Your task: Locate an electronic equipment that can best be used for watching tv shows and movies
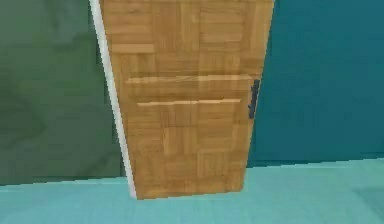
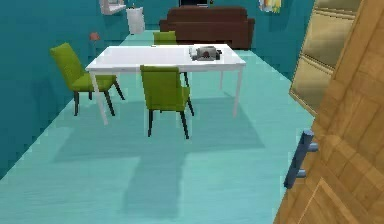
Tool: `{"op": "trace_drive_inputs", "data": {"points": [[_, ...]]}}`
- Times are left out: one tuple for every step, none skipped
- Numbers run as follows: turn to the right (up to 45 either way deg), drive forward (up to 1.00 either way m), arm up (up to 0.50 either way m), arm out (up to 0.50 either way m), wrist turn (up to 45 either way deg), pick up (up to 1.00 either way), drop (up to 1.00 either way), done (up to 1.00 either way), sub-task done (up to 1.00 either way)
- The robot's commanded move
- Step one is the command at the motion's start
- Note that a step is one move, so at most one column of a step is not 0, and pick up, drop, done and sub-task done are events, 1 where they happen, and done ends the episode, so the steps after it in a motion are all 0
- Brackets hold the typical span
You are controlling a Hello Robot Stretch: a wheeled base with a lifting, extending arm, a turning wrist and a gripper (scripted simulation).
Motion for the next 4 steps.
{"op": "trace_drive_inputs", "data": {"points": [[-27.0, 0.00, 0.00, 0.00, 0.0, 0.00, 0.00, 0.00, 0.00], [0.0, 0.05, 0.00, 0.00, 0.0, 0.00, 0.00, 0.00, 0.00], [45.0, 0.00, 0.00, 0.00, 0.0, 0.00, 0.00, 0.00, 0.00], [45.0, 0.00, 0.00, 0.00, 0.0, 0.00, 0.00, 0.00, 0.00]]}}
